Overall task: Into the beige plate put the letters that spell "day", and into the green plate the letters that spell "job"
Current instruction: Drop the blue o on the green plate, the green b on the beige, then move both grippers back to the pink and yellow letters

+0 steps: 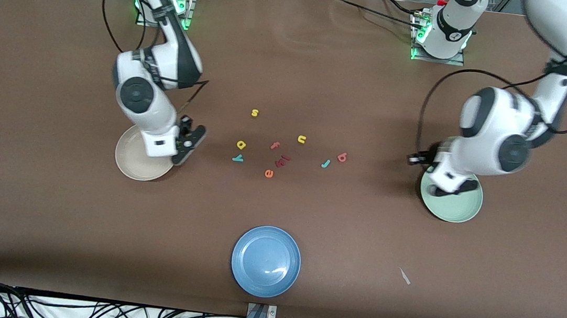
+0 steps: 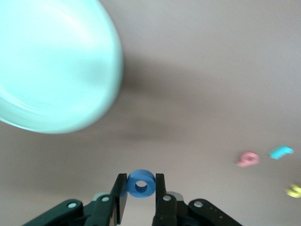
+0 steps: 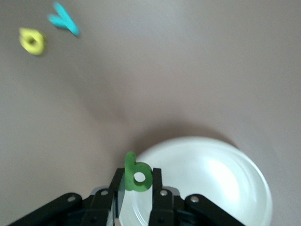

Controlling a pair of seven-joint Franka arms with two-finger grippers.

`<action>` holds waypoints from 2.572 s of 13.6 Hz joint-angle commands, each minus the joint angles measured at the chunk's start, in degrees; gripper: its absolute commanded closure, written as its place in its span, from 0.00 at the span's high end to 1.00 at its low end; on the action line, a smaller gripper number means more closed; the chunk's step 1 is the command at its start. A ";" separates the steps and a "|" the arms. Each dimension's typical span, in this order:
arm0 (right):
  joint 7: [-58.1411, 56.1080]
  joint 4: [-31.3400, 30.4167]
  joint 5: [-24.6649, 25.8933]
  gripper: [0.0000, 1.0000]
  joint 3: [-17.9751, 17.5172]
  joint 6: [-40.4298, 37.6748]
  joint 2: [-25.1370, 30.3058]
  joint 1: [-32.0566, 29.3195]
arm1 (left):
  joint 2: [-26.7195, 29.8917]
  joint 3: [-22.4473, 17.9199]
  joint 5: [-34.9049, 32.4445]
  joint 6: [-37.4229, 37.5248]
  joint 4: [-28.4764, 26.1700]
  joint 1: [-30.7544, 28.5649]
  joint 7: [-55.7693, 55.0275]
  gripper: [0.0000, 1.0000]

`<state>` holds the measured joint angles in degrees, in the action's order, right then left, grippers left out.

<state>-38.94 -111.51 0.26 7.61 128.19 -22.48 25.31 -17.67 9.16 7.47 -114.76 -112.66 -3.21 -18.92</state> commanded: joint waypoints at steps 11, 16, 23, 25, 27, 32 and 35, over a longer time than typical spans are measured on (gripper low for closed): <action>1.92 -1.35 -4.92 0.81 2.60 -4.08 -2.58 -3.16 | -8.63 1.30 -8.79 -7.78 0.42 -8.48 5.30 1.00; 38.17 1.12 -5.45 0.77 -5.40 -7.69 0.59 -2.72 | -1.66 15.50 -7.82 1.82 0.42 -8.39 -6.34 0.95; 86.00 7.79 -5.89 0.73 -8.93 -6.12 -5.37 2.45 | -10.35 22.13 -5.62 -17.14 0.51 -0.58 -28.27 0.82; 92.88 8.07 -5.89 0.73 -8.93 -4.01 -6.78 4.57 | -12.73 21.87 -5.88 -19.44 0.68 2.50 -30.47 0.75; 101.65 8.07 -5.89 0.69 -9.01 -0.06 -8.89 6.93 | -15.45 21.43 -5.97 -19.71 1.56 3.65 -31.70 0.67; 104.68 11.31 -5.71 0.69 -9.01 1.01 -11.62 8.88 | -17.22 14.16 -5.97 -22.44 1.56 11.28 -33.29 0.63; 104.86 11.76 -5.71 0.69 -9.01 1.36 -13.11 9.06 | -18.10 12.03 -5.89 -22.53 2.09 13.32 -33.55 0.63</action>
<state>65.04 -101.73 -4.84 -1.61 129.96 -33.35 33.87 -34.73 22.48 1.25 -137.24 -112.20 8.51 -51.53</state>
